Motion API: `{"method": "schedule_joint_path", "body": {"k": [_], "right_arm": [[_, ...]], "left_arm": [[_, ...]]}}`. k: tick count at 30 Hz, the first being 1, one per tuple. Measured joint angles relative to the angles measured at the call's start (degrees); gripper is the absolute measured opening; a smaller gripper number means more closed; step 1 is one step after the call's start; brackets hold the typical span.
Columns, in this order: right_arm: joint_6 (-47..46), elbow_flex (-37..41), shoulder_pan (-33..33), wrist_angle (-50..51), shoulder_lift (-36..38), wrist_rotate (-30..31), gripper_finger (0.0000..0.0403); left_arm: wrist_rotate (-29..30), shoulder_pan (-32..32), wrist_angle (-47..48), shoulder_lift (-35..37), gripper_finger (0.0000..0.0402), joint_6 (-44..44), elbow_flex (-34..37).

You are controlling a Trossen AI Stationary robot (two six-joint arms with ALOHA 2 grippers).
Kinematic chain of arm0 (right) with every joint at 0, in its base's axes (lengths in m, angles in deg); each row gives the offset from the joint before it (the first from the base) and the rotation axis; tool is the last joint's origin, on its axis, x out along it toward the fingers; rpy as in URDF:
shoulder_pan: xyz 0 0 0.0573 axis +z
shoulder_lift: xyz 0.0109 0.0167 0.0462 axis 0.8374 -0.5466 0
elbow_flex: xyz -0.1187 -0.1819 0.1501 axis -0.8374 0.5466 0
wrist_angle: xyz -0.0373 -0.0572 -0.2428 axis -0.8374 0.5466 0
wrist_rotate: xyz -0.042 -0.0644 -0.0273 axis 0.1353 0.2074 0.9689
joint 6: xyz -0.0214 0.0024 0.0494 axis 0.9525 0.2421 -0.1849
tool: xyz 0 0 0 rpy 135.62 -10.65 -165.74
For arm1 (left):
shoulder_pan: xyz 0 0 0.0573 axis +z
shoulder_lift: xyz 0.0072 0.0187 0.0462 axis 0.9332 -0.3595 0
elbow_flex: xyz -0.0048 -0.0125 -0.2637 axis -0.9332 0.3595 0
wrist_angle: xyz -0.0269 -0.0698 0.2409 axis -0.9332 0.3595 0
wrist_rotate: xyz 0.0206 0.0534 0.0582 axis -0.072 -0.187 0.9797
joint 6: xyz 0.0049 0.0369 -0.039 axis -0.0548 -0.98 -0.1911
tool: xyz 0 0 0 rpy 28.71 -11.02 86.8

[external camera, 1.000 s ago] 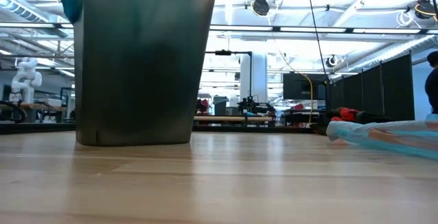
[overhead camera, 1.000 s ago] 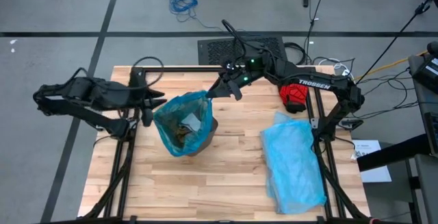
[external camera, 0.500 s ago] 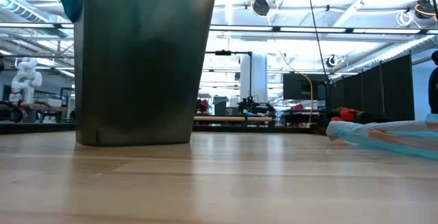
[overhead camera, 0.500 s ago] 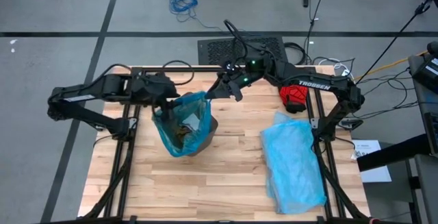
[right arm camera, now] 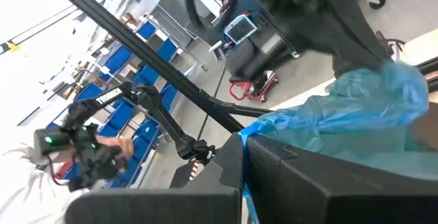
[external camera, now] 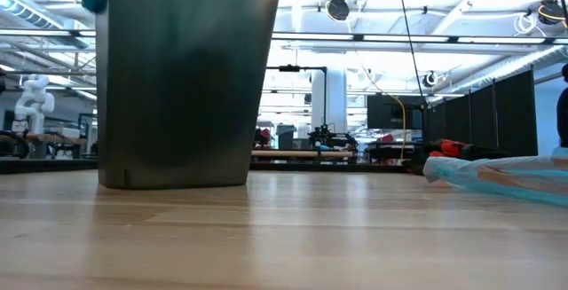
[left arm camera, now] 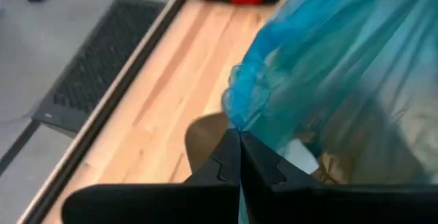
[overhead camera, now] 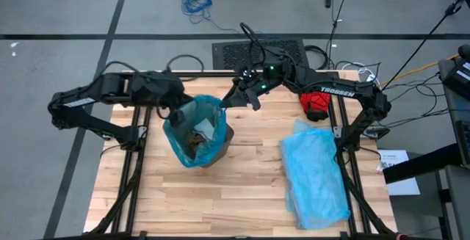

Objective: Place trash/remove bag and relplace
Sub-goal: Close the blue trash bag in the trash bin

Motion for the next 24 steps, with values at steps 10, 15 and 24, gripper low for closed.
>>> {"method": "schedule_joint_path", "body": {"k": [10,15,24], "right_arm": [[3.7,0.0,-0.6,3.7,0.0,6.8,0.0],[7.6,0.0,-0.6,10.1,0.0,14.9,0.0],[7.7,-1.6,-0.6,10.9,0.3,19.5,0.0]], "left_arm": [[6.7,-2.3,6.0,0.0,0.0001,1.6,-12.3],[7.9,-5.4,6.7,0.0,0.0001,5.1,-13.6],[20.0,-11.6,16.1,-3.8,0.0,7.4,-13.9]]}}
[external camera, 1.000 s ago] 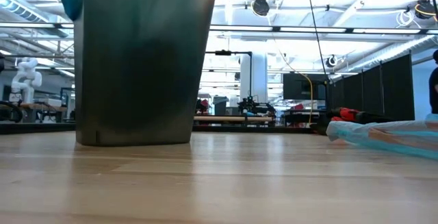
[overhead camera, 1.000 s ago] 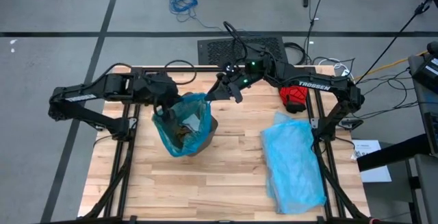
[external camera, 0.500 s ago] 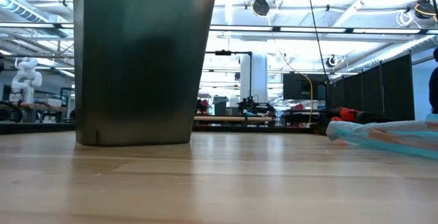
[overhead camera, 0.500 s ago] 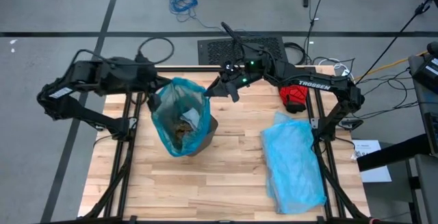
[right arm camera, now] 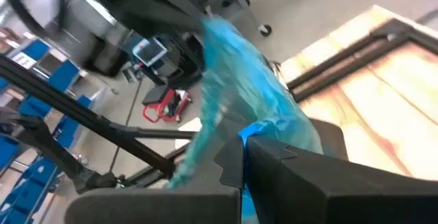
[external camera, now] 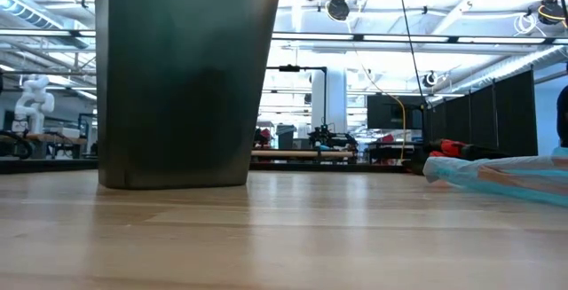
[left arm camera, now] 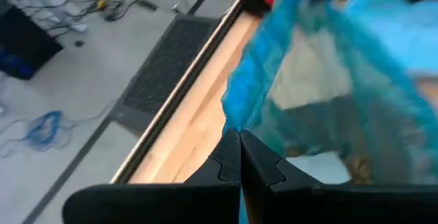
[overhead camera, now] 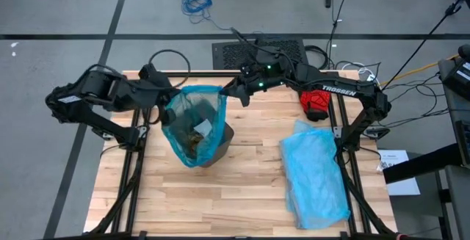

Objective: Place trash/remove bag and relplace
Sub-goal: Close the blue trash bag in the trash bin

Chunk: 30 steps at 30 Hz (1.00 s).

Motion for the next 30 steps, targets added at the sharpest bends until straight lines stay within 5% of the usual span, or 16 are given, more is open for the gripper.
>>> {"method": "schedule_joint_path", "body": {"k": [10,18,30], "right_arm": [[3.6,-11.8,-0.5,7.4,0.2,5.1,0.0],[8.1,-12.4,-0.2,13.0,0.2,5.7,0.0007],[22.8,-19.6,0.4,17.9,1.2,4.6,0.0175]], "left_arm": [[11.8,-3.1,3.9,-4.1,0.0,-1.1,-9.9],[12.6,-3.4,5.3,-5.4,0.0,-0.6,-11.7],[12.5,-3.3,7.0,-5.6,0.0,4.9,-11.8]]}}
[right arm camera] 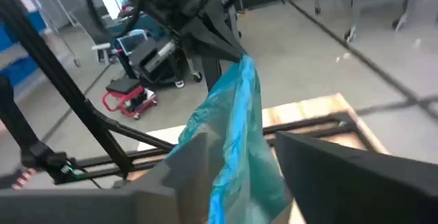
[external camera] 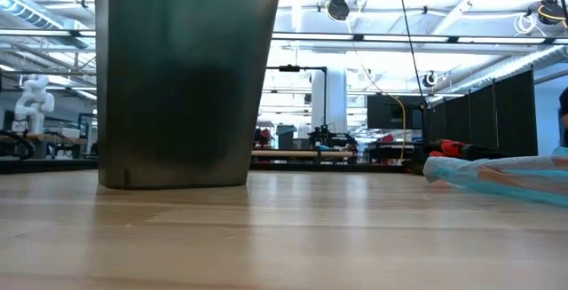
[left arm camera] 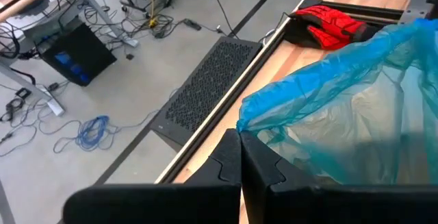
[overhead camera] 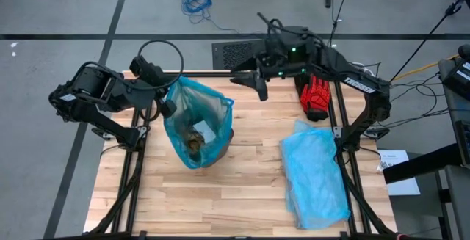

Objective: Place trash/remove bag and relplace
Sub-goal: Close the blue trash bag in the trash bin

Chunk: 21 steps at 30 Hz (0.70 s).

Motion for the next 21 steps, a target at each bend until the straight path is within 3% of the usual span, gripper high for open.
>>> {"method": "schedule_joint_path", "body": {"k": [3,6,11,16,21], "right_arm": [[6.1,-2.9,0.9,1.2,0.0,0.2,0.0208],[12.6,-4.2,5.3,4.2,0.0,3.9,0.0217],[24.3,-4.0,17.2,10.9,-2.1,21.9,0.0204],[28.6,-4.1,28.6,10.2,-6.7,39.8,0.0197],[31.4,-4.0,35.8,9.1,-14.0,52.0,0.0197]], "left_arm": [[0.0,0.2,0.0,0.0,0.0,0.0,0.0],[-0.1,0.5,0.0,0.0,0.0,0.0,0.0],[-0.1,0.5,0.0,0.0,0.0,0.0,0.0],[-0.1,0.5,0.0,0.0,0.0,-0.1,0.0],[-0.1,0.5,0.0,0.0,0.0,-0.5,0.0]]}}
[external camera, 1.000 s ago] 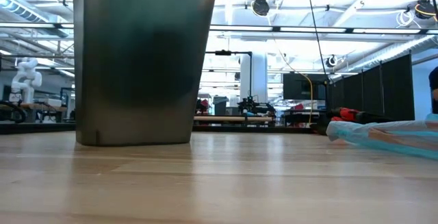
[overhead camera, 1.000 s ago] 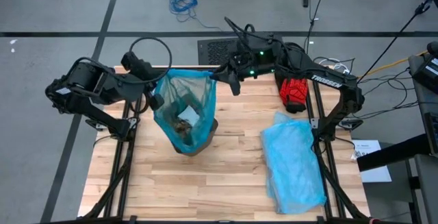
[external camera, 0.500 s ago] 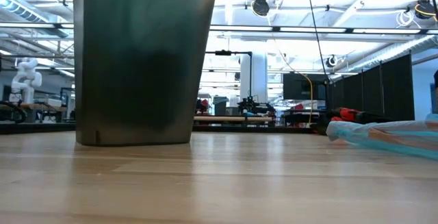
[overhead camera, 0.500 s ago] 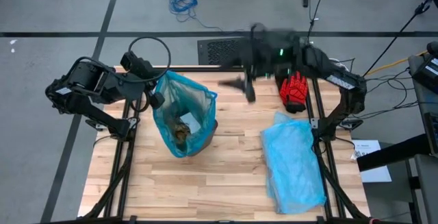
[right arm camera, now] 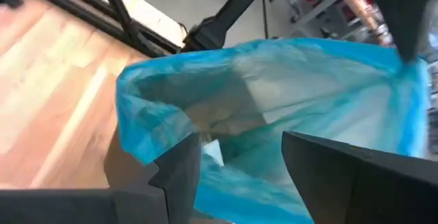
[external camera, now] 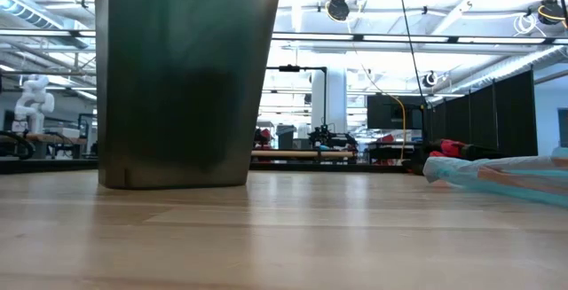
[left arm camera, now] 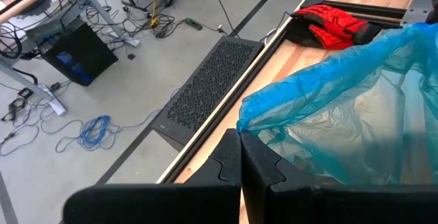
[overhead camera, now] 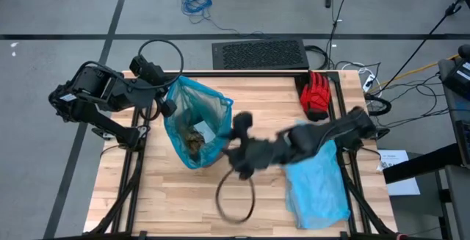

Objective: Place trash/remove bag and relplace
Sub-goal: Close the blue trash bag in the trash bin

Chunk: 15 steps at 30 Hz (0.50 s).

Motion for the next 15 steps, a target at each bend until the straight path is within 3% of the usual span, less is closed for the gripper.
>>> {"method": "schedule_joint_path", "body": {"k": [9,15], "right_arm": [[1.4,0.0,5.7,-4.8,-10.0,7.9,0.0196],[3.1,0.0,5.7,-5.0,-14.9,9.0,0.0196]], "left_arm": [[-0.1,0.0,0.0,0.0,0.0,-0.1,0.0],[-0.2,0.0,0.0,0.0,0.0,-1.6,0.0]]}}
